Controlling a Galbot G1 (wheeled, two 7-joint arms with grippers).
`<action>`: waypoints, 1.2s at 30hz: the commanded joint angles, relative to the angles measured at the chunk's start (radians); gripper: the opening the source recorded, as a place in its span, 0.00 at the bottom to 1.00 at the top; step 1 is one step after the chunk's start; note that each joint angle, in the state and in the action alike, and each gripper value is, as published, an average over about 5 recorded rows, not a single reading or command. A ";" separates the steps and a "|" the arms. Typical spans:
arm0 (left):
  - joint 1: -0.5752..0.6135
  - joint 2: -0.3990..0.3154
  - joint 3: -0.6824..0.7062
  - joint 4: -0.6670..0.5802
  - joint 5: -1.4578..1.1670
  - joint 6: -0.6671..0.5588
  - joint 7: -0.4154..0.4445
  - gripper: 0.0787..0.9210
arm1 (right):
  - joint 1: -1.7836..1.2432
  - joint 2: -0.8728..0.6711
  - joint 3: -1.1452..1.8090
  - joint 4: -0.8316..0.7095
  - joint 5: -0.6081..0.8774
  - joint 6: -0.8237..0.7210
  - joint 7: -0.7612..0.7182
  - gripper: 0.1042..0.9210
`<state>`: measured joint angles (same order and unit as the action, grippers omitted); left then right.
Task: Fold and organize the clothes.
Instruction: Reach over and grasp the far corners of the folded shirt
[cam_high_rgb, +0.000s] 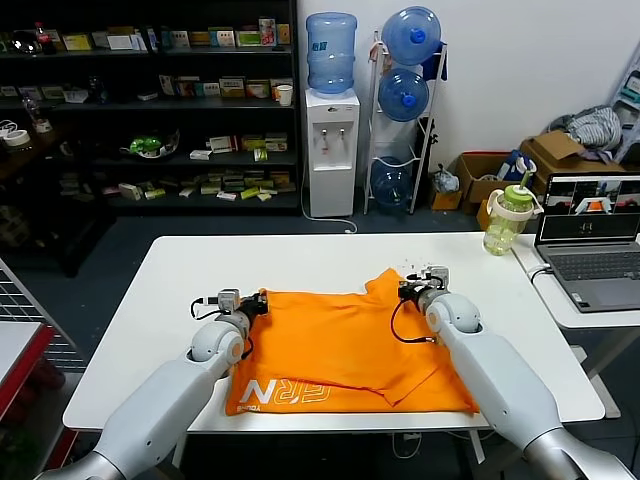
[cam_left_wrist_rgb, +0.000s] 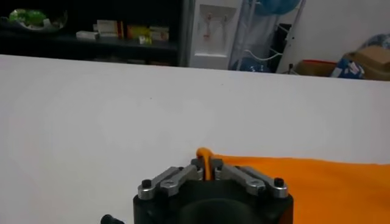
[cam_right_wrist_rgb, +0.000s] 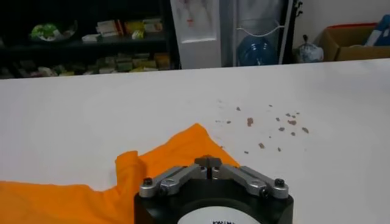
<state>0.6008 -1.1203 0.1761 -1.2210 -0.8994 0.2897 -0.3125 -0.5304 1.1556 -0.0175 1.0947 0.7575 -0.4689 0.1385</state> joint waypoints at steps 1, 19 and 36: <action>0.002 0.000 -0.002 -0.002 0.016 -0.010 0.007 0.05 | 0.005 0.001 0.003 -0.006 -0.084 0.096 0.003 0.09; 0.007 -0.002 -0.007 -0.007 0.026 -0.014 0.000 0.60 | 0.013 0.033 0.011 -0.089 -0.042 0.060 -0.041 0.72; 0.010 0.002 0.012 -0.015 0.027 -0.014 -0.012 0.75 | 0.003 0.027 0.004 -0.068 -0.022 0.031 -0.049 0.44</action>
<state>0.6088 -1.1210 0.1860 -1.2336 -0.8737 0.2778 -0.3228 -0.5256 1.1817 -0.0120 1.0267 0.7324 -0.4284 0.0907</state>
